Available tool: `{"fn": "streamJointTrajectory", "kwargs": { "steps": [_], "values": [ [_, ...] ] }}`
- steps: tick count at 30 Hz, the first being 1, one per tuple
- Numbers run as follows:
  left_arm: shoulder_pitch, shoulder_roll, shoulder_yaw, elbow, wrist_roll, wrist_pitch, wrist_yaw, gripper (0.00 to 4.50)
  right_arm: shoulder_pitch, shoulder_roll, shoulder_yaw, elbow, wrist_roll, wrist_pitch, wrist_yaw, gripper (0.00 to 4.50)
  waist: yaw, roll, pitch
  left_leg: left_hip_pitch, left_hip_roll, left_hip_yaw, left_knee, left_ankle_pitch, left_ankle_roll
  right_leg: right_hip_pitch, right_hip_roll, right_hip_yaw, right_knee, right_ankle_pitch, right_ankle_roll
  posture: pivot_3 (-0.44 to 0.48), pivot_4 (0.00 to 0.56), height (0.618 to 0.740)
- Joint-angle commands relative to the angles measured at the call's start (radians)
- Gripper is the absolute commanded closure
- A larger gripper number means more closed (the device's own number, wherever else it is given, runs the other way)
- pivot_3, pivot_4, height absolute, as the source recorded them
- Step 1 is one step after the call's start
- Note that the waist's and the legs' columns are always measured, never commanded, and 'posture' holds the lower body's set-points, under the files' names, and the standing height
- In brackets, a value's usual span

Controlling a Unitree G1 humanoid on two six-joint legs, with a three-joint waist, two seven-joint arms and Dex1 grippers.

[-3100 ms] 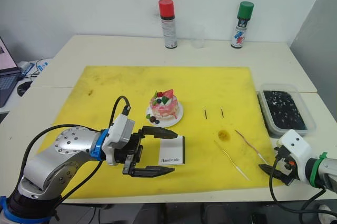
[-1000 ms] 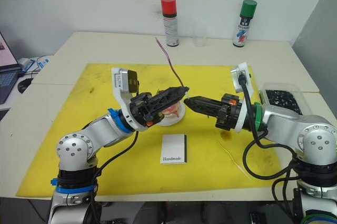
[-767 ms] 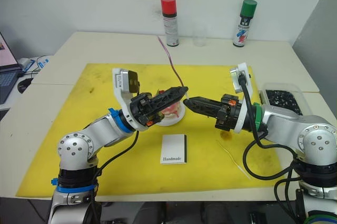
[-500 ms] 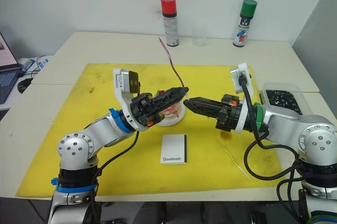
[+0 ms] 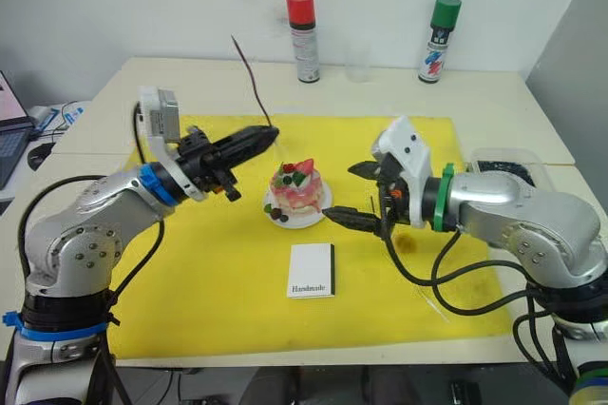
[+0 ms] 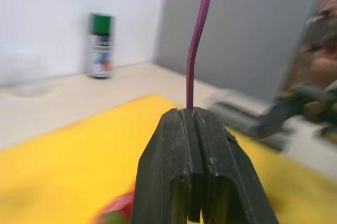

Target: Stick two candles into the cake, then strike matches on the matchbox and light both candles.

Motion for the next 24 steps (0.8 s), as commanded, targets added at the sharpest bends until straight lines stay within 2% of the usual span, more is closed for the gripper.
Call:
{"fn": "streamJointTrajectory", "kwargs": {
  "steps": [1, 11, 24],
  "values": [
    [0.005, -0.009, -0.012, 0.076, 0.121, -0.122, -0.083, 4.50, -0.063, 0.044, 0.025, 0.004, -0.067, -0.004, 0.034, 0.04, 0.001, 0.000, 0.000, 0.000, 0.000, 0.000, -0.001, 0.000, 0.000, 0.000, 0.000, 0.000, 0.000, 0.001, -0.002, 0.000, 0.150, 0.740],
    [-0.015, -0.095, -0.025, 0.225, 0.228, -0.216, -0.178, 4.50, -0.077, 0.166, 0.049, 0.014, -0.164, 0.039, 0.028, 0.04, 0.001, 0.000, 0.000, 0.000, 0.000, -0.001, -0.006, 0.000, 0.000, -0.001, 0.000, -0.003, 0.000, 0.001, -0.005, 0.000, 0.150, 0.740],
    [-0.012, -0.126, 0.009, 0.259, 0.243, -0.188, -0.200, 4.50, -0.064, 0.208, 0.040, -0.003, -0.229, 0.067, 0.053, 0.04, 0.000, 0.000, 0.000, 0.000, 0.000, -0.002, -0.006, 0.000, 0.000, -0.001, 0.000, -0.003, 0.001, 0.001, -0.005, 0.000, 0.150, 0.740]
  ]
}}
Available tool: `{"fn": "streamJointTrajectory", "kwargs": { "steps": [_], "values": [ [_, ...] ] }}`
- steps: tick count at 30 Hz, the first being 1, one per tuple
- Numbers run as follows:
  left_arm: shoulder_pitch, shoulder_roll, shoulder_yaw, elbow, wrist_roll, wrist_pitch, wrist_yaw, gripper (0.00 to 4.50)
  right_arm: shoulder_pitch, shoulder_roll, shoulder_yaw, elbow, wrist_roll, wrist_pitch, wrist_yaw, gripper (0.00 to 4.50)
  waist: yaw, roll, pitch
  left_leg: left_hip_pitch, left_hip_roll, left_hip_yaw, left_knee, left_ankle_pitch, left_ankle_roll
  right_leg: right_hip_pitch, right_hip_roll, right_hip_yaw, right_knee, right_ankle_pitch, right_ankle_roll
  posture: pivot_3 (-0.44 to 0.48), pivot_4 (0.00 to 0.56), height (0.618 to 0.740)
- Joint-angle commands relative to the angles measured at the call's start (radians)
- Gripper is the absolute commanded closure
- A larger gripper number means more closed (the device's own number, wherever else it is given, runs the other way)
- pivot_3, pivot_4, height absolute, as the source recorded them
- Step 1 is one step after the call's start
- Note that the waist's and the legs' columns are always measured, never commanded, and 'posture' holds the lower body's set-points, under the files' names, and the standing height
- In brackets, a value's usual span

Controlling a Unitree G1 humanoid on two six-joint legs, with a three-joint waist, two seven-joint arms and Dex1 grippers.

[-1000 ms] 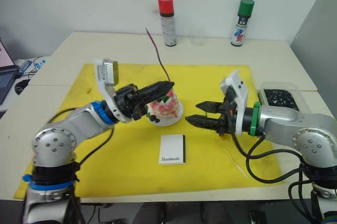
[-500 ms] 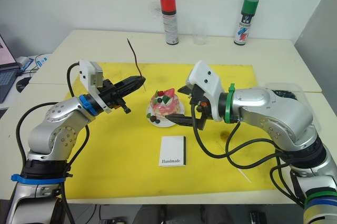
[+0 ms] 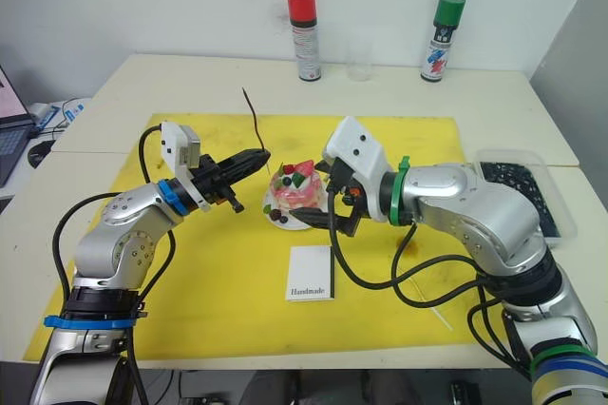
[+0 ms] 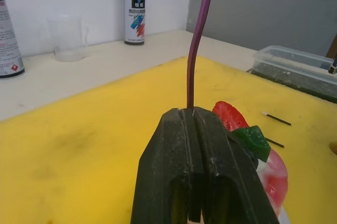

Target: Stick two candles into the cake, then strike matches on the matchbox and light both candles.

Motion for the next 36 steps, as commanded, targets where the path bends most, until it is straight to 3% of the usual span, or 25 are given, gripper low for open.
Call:
{"fn": "streamJointTrajectory", "kwargs": {
  "steps": [1, 36],
  "values": [
    [-0.014, -0.009, 0.033, -0.014, -0.008, 0.002, 0.001, 4.50, -0.001, 0.003, -0.022, -0.032, -0.013, -0.002, 0.013, 0.04, 0.000, 0.000, 0.000, 0.000, 0.000, 0.000, 0.000, 0.000, 0.000, 0.000, 0.000, 0.000, 0.000, 0.000, 0.000, 0.000, 0.150, 0.740],
    [0.066, -0.079, -0.006, 0.082, 0.110, -0.098, -0.047, 4.50, 0.023, 0.023, -0.020, -0.039, -0.079, -0.004, 0.035, 0.04, -0.001, 0.000, 0.000, 0.000, 0.000, -0.001, 0.000, 0.000, 0.000, 0.001, 0.000, -0.001, 0.001, 0.000, 0.000, 0.000, 0.150, 0.740]
  ]
}}
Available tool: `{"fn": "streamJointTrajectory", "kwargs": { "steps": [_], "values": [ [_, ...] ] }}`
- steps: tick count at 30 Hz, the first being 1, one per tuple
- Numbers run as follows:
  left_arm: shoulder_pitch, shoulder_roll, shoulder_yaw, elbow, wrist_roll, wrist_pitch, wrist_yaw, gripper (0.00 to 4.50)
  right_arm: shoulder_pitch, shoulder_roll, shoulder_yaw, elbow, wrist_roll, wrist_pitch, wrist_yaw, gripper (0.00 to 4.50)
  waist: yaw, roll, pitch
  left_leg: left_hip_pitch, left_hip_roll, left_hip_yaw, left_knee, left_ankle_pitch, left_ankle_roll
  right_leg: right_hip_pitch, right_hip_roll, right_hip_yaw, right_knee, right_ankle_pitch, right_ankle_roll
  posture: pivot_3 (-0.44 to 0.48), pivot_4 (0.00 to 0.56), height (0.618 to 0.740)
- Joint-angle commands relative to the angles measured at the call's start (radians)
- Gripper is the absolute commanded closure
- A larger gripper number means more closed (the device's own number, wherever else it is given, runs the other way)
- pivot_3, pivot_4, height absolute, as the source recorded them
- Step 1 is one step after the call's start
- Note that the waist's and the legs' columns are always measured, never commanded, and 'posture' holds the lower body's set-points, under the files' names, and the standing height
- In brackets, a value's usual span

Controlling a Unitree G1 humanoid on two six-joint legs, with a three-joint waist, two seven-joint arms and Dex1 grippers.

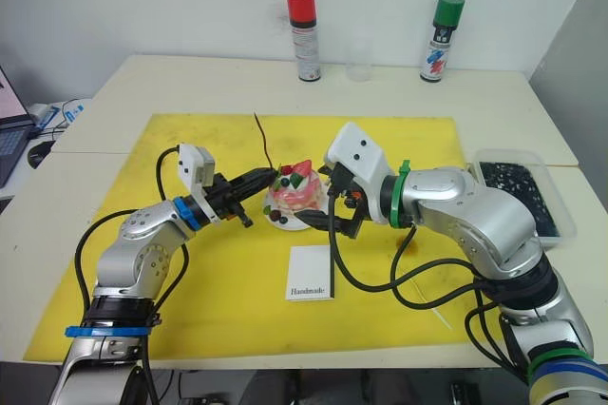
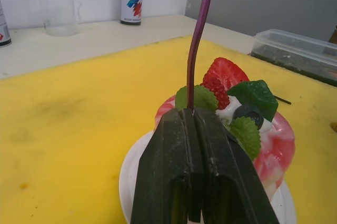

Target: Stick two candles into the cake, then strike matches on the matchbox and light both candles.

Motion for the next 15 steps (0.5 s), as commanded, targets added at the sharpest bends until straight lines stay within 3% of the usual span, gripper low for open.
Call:
{"fn": "streamJointTrajectory", "kwargs": {
  "steps": [1, 7, 15],
  "values": [
    [0.014, -0.005, -0.005, 0.006, 0.022, -0.016, -0.005, 4.50, 0.001, 0.006, -0.018, -0.037, -0.011, -0.015, 0.009, 0.04, 0.000, 0.000, 0.000, 0.000, 0.000, 0.000, 0.000, 0.000, 0.000, 0.000, 0.000, 0.000, 0.000, 0.000, 0.000, 0.000, 0.150, 0.740],
    [-0.008, 0.013, 0.035, -0.028, -0.035, 0.036, -0.015, 4.50, 0.002, 0.019, -0.025, -0.026, -0.046, -0.026, -0.003, 0.04, -0.001, 0.000, 0.000, 0.000, 0.000, 0.000, 0.000, 0.000, 0.000, 0.000, 0.000, 0.000, 0.000, 0.000, 0.000, 0.000, 0.150, 0.740],
    [0.006, 0.083, 0.098, -0.080, -0.042, 0.038, -0.018, 2.02, 0.003, 0.054, -0.040, -0.013, -0.063, -0.035, -0.007, 0.00, -0.001, 0.000, 0.000, 0.000, 0.000, 0.000, 0.000, 0.000, 0.000, 0.000, 0.000, 0.000, 0.000, 0.000, 0.000, 0.000, 0.150, 0.740]
  ]
}}
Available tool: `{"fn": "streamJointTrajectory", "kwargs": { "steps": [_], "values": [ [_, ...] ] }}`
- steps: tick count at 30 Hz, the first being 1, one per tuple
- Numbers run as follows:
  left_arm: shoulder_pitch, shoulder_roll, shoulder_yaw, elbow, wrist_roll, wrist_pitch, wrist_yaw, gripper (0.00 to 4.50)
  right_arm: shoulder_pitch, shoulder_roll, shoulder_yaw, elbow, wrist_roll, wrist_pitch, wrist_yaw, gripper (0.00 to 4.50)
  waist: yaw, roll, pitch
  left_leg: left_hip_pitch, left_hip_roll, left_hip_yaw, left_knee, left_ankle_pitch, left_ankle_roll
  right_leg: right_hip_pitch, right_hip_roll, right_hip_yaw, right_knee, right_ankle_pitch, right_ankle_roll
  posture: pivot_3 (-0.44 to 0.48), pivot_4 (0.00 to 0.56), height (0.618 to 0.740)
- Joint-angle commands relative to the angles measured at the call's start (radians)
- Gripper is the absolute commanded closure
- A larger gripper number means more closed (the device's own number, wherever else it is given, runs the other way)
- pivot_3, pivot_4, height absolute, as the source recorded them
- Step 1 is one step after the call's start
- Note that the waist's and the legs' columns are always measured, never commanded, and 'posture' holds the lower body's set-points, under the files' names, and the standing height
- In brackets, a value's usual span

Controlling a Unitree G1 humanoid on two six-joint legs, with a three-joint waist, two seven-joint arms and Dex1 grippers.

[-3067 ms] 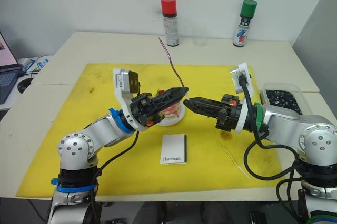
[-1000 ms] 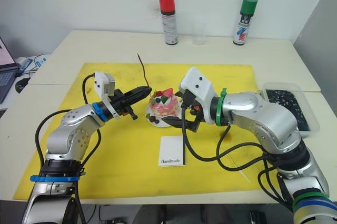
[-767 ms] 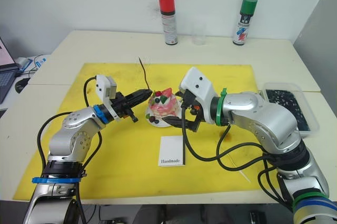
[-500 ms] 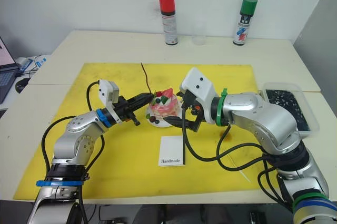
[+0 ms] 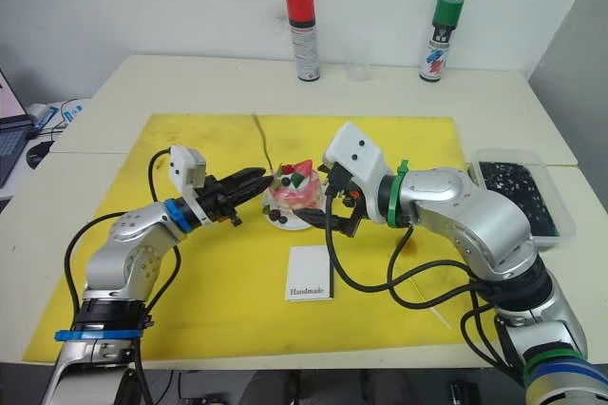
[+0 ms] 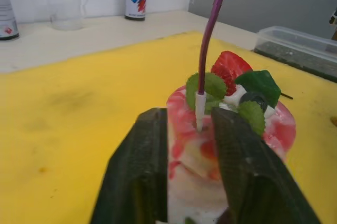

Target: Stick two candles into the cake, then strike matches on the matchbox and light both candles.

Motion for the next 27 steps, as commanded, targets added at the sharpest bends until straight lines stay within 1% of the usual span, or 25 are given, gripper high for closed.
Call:
{"fn": "streamJointTrajectory", "kwargs": {
  "steps": [1, 3, 6, 10, 12, 14, 17, 20, 21, 24, 27],
  "values": [
    [0.000, 0.027, 0.047, -0.074, -0.020, 0.001, 0.008, 1.64, -0.003, 0.021, -0.038, -0.013, -0.010, -0.031, -0.008, 0.00, 0.000, 0.000, 0.000, 0.000, 0.000, 0.000, 0.000, 0.000, 0.000, 0.000, 0.000, 0.000, 0.000, 0.000, 0.000, 0.000, 0.150, 0.740],
    [0.009, 0.045, 0.060, -0.105, -0.027, 0.018, 0.007, 0.95, -0.004, 0.033, -0.046, -0.010, -0.016, -0.041, -0.009, 0.00, 0.001, 0.000, 0.000, 0.000, 0.000, 0.000, 0.000, 0.000, 0.000, 0.000, 0.000, 0.000, 0.000, 0.000, 0.000, 0.000, 0.150, 0.740],
    [0.054, 0.112, 0.078, -0.202, -0.057, 0.084, -0.019, 0.02, 0.010, 0.046, -0.088, -0.022, -0.014, -0.079, -0.005, 0.00, -0.001, 0.000, 0.000, 0.000, 0.000, 0.000, 0.000, 0.000, 0.000, 0.000, 0.000, 0.000, 0.000, 0.000, 0.000, 0.000, 0.150, 0.740],
    [0.152, 0.213, 0.054, -0.398, -0.137, 0.215, -0.092, 0.02, 0.095, -0.010, -0.175, -0.095, 0.009, -0.107, 0.025, 0.00, 0.001, 0.000, 0.000, 0.000, 0.000, 0.000, -0.001, 0.000, 0.000, 0.000, 0.000, 0.000, -0.001, 0.000, 0.000, 0.000, 0.150, 0.740],
    [0.184, 0.251, 0.021, -0.487, -0.133, 0.236, -0.107, 0.02, 0.173, -0.057, -0.236, -0.147, 0.029, -0.120, 0.048, 0.00, 0.004, 0.000, 0.000, 0.000, 0.000, 0.000, -0.001, 0.000, 0.000, 0.000, -0.001, -0.001, -0.001, 0.000, 0.000, 0.000, 0.150, 0.740],
    [0.203, 0.269, -0.020, -0.576, -0.147, 0.264, -0.117, 0.02, 0.272, -0.118, -0.295, -0.198, 0.044, -0.131, 0.079, 0.00, 0.008, 0.000, 0.000, 0.000, 0.000, 0.000, -0.001, 0.000, 0.000, 0.000, -0.003, -0.001, -0.001, -0.001, 0.000, 0.000, 0.150, 0.740],
    [0.206, 0.267, -0.094, -0.682, -0.168, 0.282, -0.137, 0.02, 0.450, -0.252, -0.356, -0.248, -0.007, -0.187, 0.135, 0.00, 0.010, 0.000, 0.000, 0.000, -0.001, 0.001, -0.001, 0.000, 0.000, 0.001, -0.003, 0.000, -0.002, -0.001, 0.000, 0.000, 0.150, 0.740],
    [0.182, 0.257, -0.180, -0.719, -0.161, 0.276, -0.174, 0.02, 0.616, -0.354, -0.412, -0.298, -0.024, -0.183, 0.160, 0.00, 0.004, 0.000, 0.000, 0.001, -0.001, 0.001, 0.000, 0.000, 0.000, 0.001, -0.002, 0.001, -0.001, -0.003, 0.004, 0.000, 0.150, 0.740],
    [0.175, 0.258, -0.211, -0.720, -0.144, 0.257, -0.199, 0.02, 0.661, -0.368, -0.430, -0.315, -0.023, -0.169, 0.153, 0.00, 0.001, 0.000, 0.000, 0.002, 0.000, 0.001, 0.000, 0.000, 0.000, 0.001, -0.001, 0.001, -0.001, -0.003, 0.004, 0.000, 0.150, 0.740],
    [0.149, 0.250, -0.280, -0.703, -0.105, 0.209, -0.250, 0.02, 0.767, -0.375, -0.465, -0.357, -0.036, -0.115, 0.091, 0.00, -0.006, 0.001, 0.000, 0.004, 0.001, 0.001, 0.000, 0.001, 0.000, 0.002, 0.001, 0.003, 0.001, -0.003, 0.004, 0.000, 0.150, 0.740],
    [0.124, 0.238, -0.316, -0.689, -0.092, 0.188, -0.275, 0.02, 0.865, -0.356, -0.498, -0.414, -0.044, -0.074, 0.033, 0.00, -0.003, 0.001, 0.000, 0.005, 0.000, 0.000, 0.000, 0.001, 0.000, 0.002, 0.001, 0.003, 0.001, -0.003, 0.004, 0.000, 0.150, 0.740]
  ]
}}
